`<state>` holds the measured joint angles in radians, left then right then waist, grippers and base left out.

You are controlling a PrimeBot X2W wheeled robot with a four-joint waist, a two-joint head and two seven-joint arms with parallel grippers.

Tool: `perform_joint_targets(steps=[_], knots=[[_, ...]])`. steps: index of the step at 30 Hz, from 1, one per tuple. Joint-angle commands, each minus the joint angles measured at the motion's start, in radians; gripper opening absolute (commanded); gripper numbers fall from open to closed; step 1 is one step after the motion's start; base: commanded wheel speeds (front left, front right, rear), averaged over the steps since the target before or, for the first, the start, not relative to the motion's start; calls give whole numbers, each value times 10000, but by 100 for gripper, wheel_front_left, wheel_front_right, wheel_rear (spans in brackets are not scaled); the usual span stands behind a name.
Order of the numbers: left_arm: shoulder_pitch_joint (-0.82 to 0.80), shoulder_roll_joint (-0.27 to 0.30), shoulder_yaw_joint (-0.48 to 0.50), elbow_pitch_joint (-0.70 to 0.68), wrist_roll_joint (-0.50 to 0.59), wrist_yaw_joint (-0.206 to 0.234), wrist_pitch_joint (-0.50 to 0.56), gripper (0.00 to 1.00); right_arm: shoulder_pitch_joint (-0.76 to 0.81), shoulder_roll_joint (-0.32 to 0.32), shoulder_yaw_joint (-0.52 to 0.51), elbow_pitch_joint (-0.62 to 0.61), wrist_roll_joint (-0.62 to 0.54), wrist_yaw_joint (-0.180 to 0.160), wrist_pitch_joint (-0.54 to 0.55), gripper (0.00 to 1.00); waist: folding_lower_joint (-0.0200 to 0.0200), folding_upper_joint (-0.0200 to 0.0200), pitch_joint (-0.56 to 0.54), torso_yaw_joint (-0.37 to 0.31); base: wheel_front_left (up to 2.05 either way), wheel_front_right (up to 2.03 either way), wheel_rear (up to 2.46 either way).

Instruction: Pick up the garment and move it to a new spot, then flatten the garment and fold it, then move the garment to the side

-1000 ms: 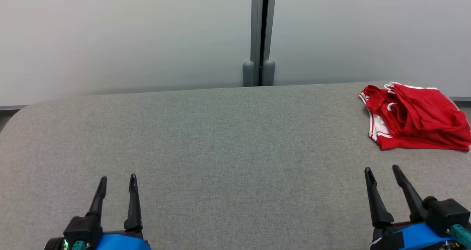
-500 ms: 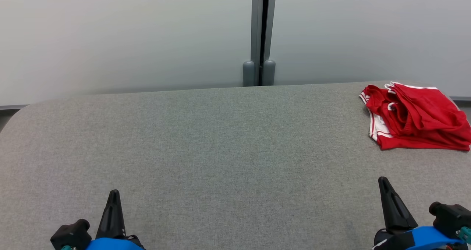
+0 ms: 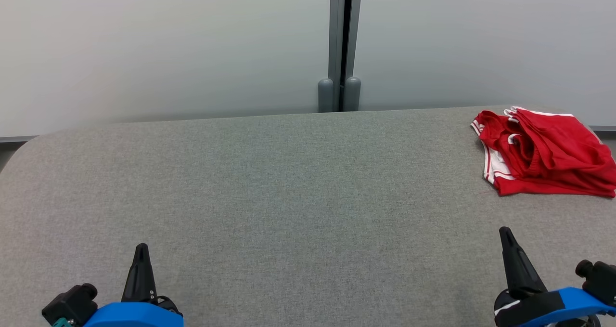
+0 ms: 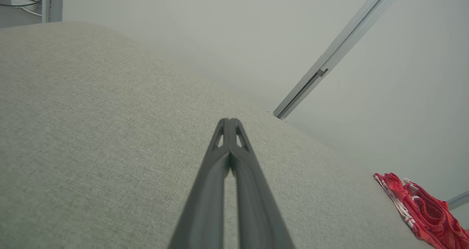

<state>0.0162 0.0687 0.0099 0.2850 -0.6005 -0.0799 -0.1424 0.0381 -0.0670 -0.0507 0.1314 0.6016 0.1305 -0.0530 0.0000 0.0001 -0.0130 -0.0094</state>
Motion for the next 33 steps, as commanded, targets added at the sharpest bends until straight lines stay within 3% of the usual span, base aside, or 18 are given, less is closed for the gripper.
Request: perform_joint_targets(steps=[1,14,33], knots=[[-348,34,68,-177,-350,-44,71,0,-363,20,-74,-82,357,2,66,0,0,-1,2,1,0,0,0],[-585,-15,304,-242,-2608,-160,645,0,-642,55,-205,196,2610,3,435,0,0,-1,27,16,0,0,0],[-799,-63,538,-297,-4848,-267,1231,0,-899,90,-346,476,4854,3,810,0,0,-1,58,34,0,0,0]])
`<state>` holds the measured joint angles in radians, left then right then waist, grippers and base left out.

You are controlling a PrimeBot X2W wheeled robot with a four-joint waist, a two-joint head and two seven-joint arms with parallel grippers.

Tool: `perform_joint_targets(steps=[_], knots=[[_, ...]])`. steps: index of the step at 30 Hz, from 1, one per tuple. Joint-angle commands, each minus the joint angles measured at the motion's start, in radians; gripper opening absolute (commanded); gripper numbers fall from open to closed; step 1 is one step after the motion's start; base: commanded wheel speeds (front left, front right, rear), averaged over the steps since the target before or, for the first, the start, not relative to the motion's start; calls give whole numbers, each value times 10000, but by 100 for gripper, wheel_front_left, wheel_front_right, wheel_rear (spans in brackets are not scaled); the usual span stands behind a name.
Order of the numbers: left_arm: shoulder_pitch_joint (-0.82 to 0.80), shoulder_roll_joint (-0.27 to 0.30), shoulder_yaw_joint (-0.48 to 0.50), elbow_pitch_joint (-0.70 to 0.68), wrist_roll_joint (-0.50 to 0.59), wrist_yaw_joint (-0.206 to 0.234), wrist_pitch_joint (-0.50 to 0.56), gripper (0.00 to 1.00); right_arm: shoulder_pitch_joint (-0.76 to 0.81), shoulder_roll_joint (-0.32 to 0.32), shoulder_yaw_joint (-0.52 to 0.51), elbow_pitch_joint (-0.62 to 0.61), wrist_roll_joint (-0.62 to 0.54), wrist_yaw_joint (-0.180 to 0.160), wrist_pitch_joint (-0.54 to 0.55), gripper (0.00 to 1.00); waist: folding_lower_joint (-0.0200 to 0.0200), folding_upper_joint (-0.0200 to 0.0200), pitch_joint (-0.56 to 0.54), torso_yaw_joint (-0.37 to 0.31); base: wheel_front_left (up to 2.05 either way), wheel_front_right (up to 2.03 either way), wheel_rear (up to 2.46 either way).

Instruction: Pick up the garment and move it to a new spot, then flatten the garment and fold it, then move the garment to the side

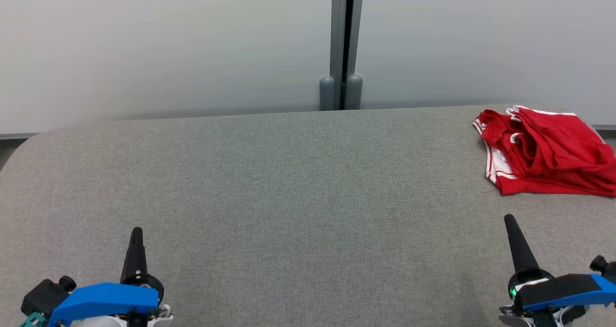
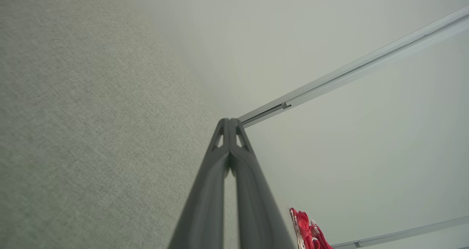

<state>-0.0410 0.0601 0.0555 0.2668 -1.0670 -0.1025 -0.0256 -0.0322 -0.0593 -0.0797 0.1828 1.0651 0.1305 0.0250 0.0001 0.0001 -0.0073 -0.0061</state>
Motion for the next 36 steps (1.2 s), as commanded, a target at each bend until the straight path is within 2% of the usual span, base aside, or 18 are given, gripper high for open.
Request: perform_joint_targets(steps=[1,36], knots=[[-239,20,94,-119,-290,-47,89,0,-214,15,-64,-22,324,3,54,0,-1,-1,2,2,0,0,0],[-551,-61,427,-196,-3513,-226,931,0,-595,69,-251,385,3531,3,598,0,-1,-1,58,35,0,0,0]])
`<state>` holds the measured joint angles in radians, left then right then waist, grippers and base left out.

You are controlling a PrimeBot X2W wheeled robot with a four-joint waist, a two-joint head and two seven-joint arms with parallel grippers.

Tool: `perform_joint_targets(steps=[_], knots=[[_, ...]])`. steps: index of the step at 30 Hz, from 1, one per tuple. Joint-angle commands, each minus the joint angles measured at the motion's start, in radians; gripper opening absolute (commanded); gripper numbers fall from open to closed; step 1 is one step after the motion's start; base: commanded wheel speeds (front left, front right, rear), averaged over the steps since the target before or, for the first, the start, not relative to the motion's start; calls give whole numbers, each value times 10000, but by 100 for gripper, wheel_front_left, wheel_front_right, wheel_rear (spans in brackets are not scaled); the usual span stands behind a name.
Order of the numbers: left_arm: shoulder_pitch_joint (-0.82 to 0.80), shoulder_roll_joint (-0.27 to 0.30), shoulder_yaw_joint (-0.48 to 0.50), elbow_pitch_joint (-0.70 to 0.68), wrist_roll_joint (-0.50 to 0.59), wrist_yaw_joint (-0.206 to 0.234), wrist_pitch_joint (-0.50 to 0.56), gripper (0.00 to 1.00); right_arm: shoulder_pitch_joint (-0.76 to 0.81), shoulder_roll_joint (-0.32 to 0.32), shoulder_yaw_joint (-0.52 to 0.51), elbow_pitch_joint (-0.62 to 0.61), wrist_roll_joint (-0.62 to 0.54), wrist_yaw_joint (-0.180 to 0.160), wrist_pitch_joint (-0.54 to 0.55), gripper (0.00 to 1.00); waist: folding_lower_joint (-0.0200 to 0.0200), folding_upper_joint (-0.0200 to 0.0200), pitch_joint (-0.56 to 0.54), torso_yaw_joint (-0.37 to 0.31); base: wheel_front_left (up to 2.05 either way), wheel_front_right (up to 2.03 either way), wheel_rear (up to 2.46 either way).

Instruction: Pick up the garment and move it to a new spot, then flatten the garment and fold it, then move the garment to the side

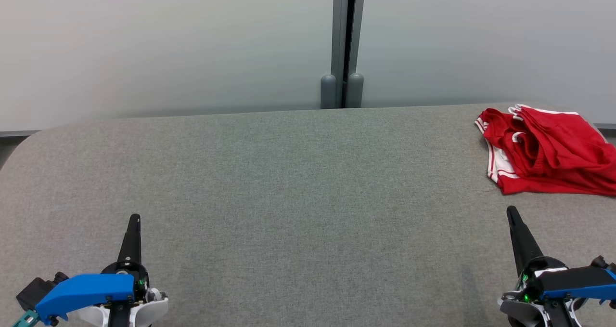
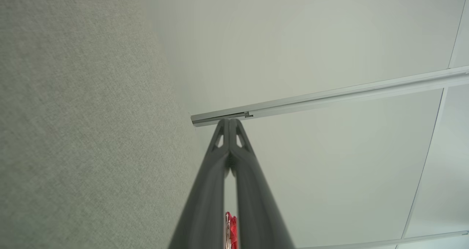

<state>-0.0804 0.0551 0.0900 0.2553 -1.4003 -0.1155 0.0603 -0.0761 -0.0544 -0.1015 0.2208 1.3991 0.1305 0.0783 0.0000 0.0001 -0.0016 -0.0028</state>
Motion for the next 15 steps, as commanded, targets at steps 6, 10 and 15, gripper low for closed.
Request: perform_joint_targets(steps=[6,10,15], knots=[[-195,-19,122,-87,-559,-100,174,0,-218,24,-57,53,588,4,121,0,0,-1,9,6,0,0,0],[-236,-24,149,-92,-870,-118,245,0,-263,30,-77,88,875,4,172,0,0,-1,16,10,0,0,0],[-284,-35,180,-104,-1300,-140,353,0,-295,35,-107,143,1312,4,257,0,0,-1,25,15,0,0,0]])
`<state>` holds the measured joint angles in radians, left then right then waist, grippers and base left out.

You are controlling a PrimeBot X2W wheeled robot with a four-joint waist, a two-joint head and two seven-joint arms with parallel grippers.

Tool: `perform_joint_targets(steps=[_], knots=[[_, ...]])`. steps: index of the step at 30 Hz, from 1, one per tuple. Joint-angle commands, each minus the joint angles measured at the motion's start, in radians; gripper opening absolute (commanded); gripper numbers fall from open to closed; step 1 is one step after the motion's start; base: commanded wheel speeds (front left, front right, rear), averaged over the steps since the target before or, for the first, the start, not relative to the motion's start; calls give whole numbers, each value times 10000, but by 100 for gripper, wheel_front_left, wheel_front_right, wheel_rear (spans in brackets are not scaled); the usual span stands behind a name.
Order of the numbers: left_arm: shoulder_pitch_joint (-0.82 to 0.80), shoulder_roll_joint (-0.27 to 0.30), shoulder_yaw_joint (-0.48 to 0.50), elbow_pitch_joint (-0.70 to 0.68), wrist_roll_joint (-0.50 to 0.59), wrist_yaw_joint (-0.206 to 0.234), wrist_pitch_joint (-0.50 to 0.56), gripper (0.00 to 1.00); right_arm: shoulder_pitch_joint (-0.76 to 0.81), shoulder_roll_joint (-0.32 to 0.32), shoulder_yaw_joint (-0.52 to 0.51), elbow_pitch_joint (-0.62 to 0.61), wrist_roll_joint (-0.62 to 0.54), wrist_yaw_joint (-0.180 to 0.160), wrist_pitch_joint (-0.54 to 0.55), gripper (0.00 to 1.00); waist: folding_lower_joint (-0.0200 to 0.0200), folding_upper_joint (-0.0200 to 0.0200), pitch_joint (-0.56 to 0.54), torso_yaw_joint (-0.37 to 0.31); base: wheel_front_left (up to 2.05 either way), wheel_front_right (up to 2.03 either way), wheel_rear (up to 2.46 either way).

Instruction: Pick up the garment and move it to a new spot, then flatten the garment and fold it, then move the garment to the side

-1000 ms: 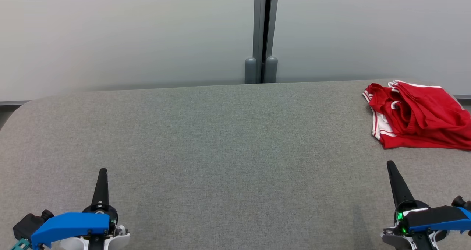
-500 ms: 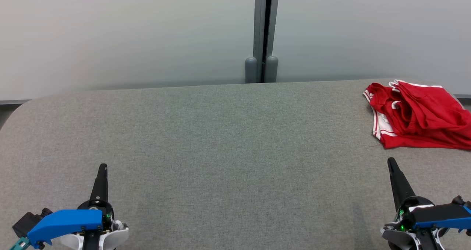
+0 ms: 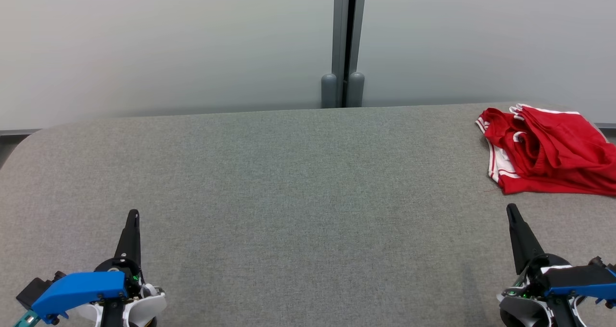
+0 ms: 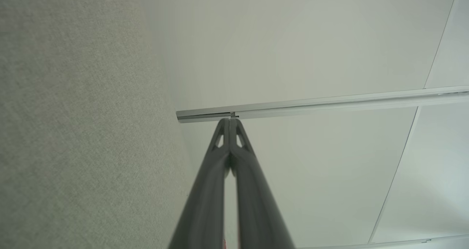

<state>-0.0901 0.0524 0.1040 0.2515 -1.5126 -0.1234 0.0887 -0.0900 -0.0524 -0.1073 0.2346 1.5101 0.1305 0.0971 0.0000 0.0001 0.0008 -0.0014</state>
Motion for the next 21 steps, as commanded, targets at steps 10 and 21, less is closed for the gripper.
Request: perform_joint_targets(steps=[10,21], knots=[[-226,-27,98,-80,-790,-111,230,0,-220,29,-86,93,817,4,151,0,0,-1,16,10,0,0,0],[-240,-33,123,-78,-1013,-121,294,0,-259,30,-95,121,1030,4,203,0,0,-1,23,14,0,0,0]])
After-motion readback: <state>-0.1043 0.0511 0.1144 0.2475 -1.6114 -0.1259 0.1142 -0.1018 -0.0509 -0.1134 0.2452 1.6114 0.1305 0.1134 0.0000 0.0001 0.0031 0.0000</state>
